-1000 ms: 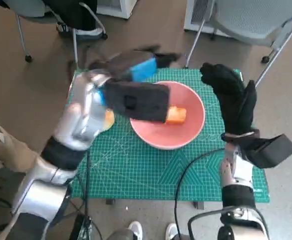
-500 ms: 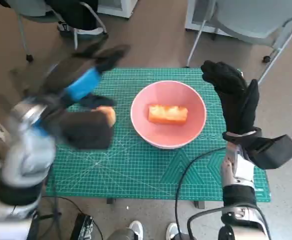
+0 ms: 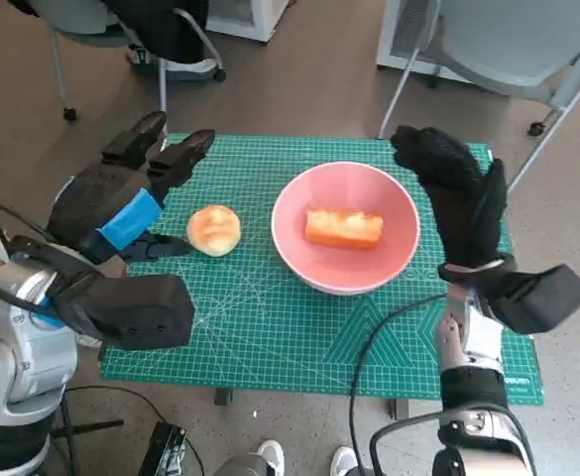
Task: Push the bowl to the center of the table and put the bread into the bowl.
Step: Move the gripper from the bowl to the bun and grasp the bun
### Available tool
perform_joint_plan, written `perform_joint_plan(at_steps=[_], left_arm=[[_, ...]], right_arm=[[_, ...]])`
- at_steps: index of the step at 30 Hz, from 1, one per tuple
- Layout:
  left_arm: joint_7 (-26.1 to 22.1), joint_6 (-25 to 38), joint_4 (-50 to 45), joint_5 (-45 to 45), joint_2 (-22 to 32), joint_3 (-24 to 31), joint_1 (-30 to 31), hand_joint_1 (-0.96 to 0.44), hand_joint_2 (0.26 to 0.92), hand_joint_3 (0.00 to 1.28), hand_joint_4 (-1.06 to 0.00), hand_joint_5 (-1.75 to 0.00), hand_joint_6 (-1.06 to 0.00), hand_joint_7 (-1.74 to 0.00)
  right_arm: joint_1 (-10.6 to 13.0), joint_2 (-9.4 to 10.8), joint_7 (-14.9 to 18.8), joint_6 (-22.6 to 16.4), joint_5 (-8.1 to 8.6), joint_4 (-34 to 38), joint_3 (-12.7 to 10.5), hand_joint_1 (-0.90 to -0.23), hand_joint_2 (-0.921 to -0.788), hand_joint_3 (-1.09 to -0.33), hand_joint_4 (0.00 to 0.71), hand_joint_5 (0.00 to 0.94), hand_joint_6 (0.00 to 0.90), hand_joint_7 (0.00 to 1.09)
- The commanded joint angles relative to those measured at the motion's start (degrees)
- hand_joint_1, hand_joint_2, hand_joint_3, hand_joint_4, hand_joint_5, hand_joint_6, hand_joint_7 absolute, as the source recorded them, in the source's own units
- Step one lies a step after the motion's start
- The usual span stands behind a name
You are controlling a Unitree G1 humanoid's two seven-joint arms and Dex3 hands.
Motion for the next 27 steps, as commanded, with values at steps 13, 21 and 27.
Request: perform_joint_plan(at_steps=[13,21,27], left_arm=[[-0.04,1.87,16.35,1.99,-3.94,-8.53,-8.20,-0.40,0.680,0.00,0.00,0.00,-0.16,0.00],[0.42,2.15,36.73,3.96,-7.61,-14.83,-18.31,-0.41,0.680,0.00,0.00,0.00,-0.14,0.00],[2.02,1.30,53.93,4.25,-10.68,-18.28,-26.11,-0.42,0.676,0.00,0.00,0.00,-0.13,0.00]], right_arm=[[-0.94,-0.70,2.78,0.64,0.81,3.10,-0.89,-0.672,-0.921,-0.779,0.199,0.001,0.093,0.48],[-1.02,-1.42,2.78,0.68,0.40,3.69,-1.21,-0.672,-0.921,-0.783,0.200,0.001,0.093,0.48],[-0.81,-2.01,2.66,0.58,0.12,3.80,-1.26,-0.671,-0.921,-0.784,0.200,0.001,0.093,0.48]])
